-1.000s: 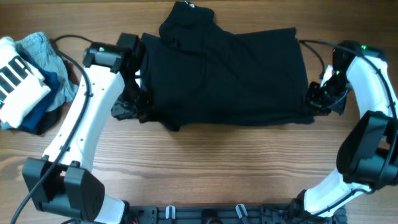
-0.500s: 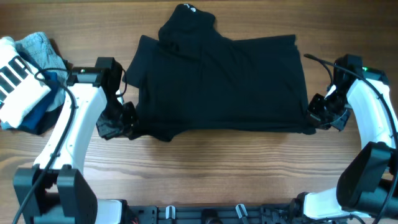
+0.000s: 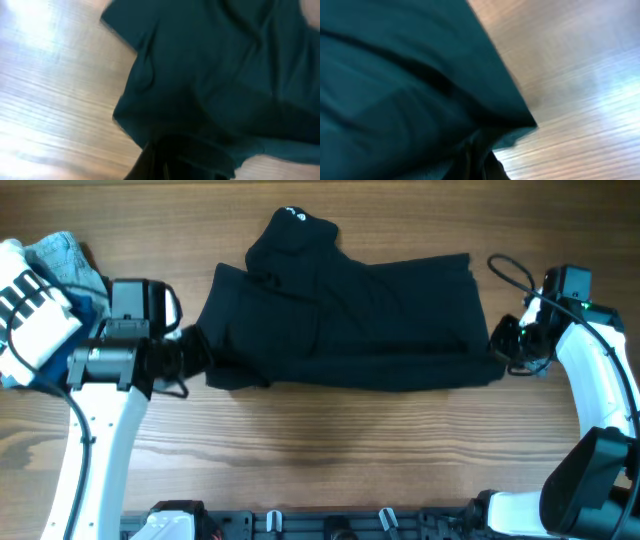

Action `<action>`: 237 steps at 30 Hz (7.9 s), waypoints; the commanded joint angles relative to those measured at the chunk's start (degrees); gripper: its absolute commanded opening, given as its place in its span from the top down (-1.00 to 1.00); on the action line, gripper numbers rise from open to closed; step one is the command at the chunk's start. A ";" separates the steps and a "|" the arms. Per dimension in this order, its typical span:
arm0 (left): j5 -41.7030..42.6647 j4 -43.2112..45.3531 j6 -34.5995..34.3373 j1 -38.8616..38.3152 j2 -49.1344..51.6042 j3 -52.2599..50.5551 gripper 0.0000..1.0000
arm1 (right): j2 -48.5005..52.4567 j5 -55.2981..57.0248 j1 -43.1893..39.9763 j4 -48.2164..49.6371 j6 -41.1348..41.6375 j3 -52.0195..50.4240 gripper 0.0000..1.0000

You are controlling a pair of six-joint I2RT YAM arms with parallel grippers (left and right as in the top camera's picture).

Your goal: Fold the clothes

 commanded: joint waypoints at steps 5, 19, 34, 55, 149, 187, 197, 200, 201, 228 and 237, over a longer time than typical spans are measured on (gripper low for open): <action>0.70 18.10 0.33 -2.32 11.15 -1.57 0.92 | 0.70 -4.55 0.04 9.62 -1.46 -0.02 0.91; 1.55 35.58 0.31 -3.41 27.69 -1.57 0.92 | 12.31 -3.96 0.04 20.63 -1.60 -0.02 0.91; -1.46 41.72 -0.13 -3.10 27.85 -1.55 0.13 | 13.33 0.11 0.24 22.49 -1.55 -0.02 -0.22; 0.68 25.94 -0.13 -2.60 33.81 -4.66 -0.16 | 13.40 -3.21 1.44 20.22 -1.62 -9.38 0.20; 8.00 30.23 7.74 -9.66 47.52 23.15 0.92 | 33.27 1.31 2.43 8.41 -4.68 26.03 -0.54; 9.40 -4.50 8.09 -9.70 22.38 22.88 0.92 | 20.72 13.44 5.05 -25.77 -3.34 29.86 0.91; 4.07 -10.56 8.07 -9.70 22.64 16.20 0.92 | 20.72 18.27 5.05 -35.95 -2.95 29.77 0.89; 4.04 -9.14 8.04 -9.70 22.71 12.28 0.92 | 20.72 18.21 5.05 -37.42 -2.45 29.49 0.88; 4.04 -8.68 8.04 -9.70 22.71 11.10 0.92 | 20.72 18.10 5.07 -37.64 -2.05 29.11 0.88; 5.88 7.87 8.00 -9.77 22.97 5.03 -0.36 | 20.72 22.58 5.05 -30.91 3.04 16.50 0.73; 6.12 10.60 7.98 -10.67 26.75 3.89 -0.05 | 20.72 22.56 5.07 -30.29 2.97 16.50 0.73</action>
